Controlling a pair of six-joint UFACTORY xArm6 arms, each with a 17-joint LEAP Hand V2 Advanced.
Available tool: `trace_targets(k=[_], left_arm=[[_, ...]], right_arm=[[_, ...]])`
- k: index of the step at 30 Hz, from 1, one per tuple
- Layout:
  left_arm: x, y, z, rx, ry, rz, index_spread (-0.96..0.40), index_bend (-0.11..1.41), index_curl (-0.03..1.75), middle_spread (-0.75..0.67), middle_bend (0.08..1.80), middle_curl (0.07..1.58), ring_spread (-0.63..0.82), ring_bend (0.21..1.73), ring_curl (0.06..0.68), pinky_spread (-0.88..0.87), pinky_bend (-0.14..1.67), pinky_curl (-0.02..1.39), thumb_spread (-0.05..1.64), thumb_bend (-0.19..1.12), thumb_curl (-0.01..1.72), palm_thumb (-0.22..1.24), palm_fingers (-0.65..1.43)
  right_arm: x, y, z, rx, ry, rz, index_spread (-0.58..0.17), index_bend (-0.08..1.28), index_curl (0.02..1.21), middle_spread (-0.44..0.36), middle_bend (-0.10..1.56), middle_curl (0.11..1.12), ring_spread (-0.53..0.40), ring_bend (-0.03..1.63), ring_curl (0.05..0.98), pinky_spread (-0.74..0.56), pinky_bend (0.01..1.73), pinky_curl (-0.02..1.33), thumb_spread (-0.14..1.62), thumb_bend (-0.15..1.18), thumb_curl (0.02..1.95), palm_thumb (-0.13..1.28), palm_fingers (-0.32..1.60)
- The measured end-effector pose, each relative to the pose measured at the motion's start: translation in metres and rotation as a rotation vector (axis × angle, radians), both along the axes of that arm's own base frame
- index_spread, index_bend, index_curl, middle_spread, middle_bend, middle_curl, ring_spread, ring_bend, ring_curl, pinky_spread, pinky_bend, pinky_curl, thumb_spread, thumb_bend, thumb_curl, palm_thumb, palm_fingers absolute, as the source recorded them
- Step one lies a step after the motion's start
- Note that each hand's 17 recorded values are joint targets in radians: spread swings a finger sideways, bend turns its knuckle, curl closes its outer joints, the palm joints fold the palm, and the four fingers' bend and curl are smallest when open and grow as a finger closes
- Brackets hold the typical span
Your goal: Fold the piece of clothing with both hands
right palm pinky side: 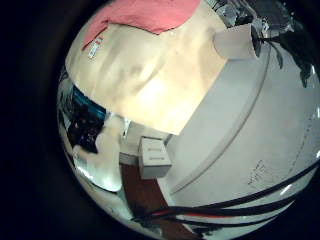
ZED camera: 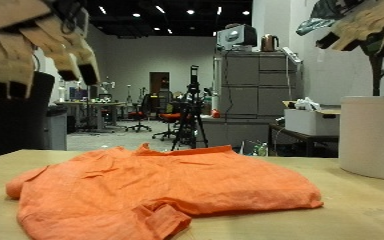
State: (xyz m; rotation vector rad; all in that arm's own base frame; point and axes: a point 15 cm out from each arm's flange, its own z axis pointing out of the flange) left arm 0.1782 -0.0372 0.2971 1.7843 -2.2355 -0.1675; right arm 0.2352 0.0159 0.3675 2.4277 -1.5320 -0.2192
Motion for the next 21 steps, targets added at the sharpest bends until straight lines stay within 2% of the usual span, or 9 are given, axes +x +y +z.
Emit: trace_targets(k=[7, 11, 15, 18, 21], left_arm=[[0.03, -0.021, -0.046, 0.044, -0.032, -0.134, 0.05, 0.14, 0.29, 0.29, 0.19, 0.32, 0.53, 0.41, 0.222, 0.49, 0.26, 0.32, 0.91, -0.04, 0.32, 0.24, 0.01], [0.047, -0.028, -0.077, 0.077, -0.04, -0.175, 0.07, 0.15, 0.28, 0.31, 0.2, 0.31, 0.54, 0.42, 0.226, 0.49, 0.27, 0.32, 0.89, -0.03, 0.32, 0.23, 0.0], [0.056, -0.029, -0.107, 0.144, 0.002, -0.227, 0.09, 0.14, 0.27, 0.33, 0.2, 0.31, 0.54, 0.43, 0.229, 0.49, 0.28, 0.33, 0.89, -0.03, 0.32, 0.22, -0.01], [0.062, -0.025, -0.129, 0.196, 0.061, -0.249, 0.11, 0.13, 0.26, 0.35, 0.19, 0.31, 0.55, 0.43, 0.23, 0.49, 0.3, 0.33, 0.88, -0.03, 0.32, 0.23, -0.04], [0.069, -0.025, -0.145, 0.225, 0.091, -0.259, 0.13, 0.13, 0.25, 0.36, 0.19, 0.31, 0.55, 0.44, 0.231, 0.49, 0.3, 0.33, 0.89, -0.03, 0.32, 0.23, -0.04]], right_arm=[[-0.001, -0.009, -0.002, -0.004, 0.009, -0.037, -0.306, 0.19, 0.35, 0.108, 0.17, 0.26, 0.256, 0.21, 0.256, 0.37, 0.28, 0.31, 1.15, -0.02, 0.3, 0.74, 0.11], [-0.002, -0.013, -0.001, -0.001, -0.002, -0.059, -0.297, 0.19, 0.35, 0.116, 0.17, 0.26, 0.256, 0.21, 0.257, 0.37, 0.27, 0.31, 1.15, -0.02, 0.3, 0.74, 0.11], [-0.006, -0.021, -0.008, -0.006, 0.022, -0.089, -0.289, 0.19, 0.35, 0.129, 0.17, 0.26, 0.256, 0.21, 0.258, 0.37, 0.27, 0.31, 1.15, -0.02, 0.3, 0.74, 0.12], [-0.016, -0.025, -0.025, -0.011, 0.07, -0.105, -0.283, 0.19, 0.35, 0.145, 0.17, 0.26, 0.256, 0.2, 0.257, 0.37, 0.27, 0.31, 1.15, -0.02, 0.3, 0.74, 0.11], [-0.024, -0.028, -0.037, -0.014, 0.104, -0.116, -0.275, 0.19, 0.35, 0.166, 0.17, 0.26, 0.257, 0.2, 0.257, 0.37, 0.26, 0.31, 1.16, -0.02, 0.3, 0.74, 0.11]])
